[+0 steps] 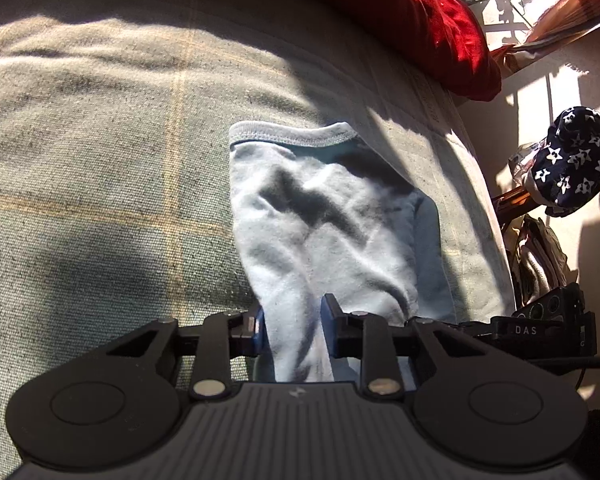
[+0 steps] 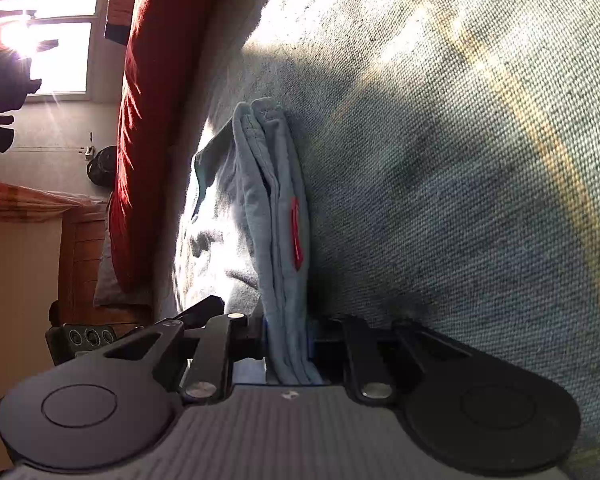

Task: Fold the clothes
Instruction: 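Close both grippers on the shirt's edge, then lift the held shirt edge with both grippers and fold it over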

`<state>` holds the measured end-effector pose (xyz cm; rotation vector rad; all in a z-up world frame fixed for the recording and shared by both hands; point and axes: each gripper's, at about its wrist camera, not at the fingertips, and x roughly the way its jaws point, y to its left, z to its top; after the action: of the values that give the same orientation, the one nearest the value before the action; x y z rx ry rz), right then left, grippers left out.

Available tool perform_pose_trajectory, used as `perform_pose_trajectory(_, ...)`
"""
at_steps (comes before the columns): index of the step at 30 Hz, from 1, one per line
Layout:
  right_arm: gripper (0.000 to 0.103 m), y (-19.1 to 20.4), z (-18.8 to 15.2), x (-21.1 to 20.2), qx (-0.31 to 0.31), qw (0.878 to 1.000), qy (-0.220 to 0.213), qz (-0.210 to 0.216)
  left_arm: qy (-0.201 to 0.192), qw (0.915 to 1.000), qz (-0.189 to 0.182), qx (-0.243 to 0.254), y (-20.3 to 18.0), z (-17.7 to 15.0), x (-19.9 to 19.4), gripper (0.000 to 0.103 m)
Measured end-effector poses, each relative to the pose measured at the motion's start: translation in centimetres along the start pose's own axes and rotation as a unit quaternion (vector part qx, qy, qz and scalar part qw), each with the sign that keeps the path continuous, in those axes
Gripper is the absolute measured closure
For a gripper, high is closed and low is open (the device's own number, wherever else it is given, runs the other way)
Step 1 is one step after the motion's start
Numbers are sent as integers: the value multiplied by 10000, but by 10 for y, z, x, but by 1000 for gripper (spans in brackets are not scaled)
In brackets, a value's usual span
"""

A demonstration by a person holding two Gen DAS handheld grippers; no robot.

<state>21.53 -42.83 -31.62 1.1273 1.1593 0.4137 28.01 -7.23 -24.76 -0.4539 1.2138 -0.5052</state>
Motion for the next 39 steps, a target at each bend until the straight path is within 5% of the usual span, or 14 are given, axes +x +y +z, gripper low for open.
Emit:
perform_pose_trajectory(6,85,2,-3,-1,-61,10000,-34,-34,-175,9998,-56,-35,-9,-5,-7,96)
perform_pose_trajectory(22,85,47,-13,6,-411,9990,188,18,-618,9969,-415,-251,-21,-12,-64,97)
perform_pose_trajectory(30,85,101,-45,35,-704,9966,383,180,-1098,9915,-522,-469,14,-28,-128,97)
perform_pose_trajectory(39,85,180,-125,109,-984,9921,718,298,-1498,9863,-414,-553,85,-55,-237,97)
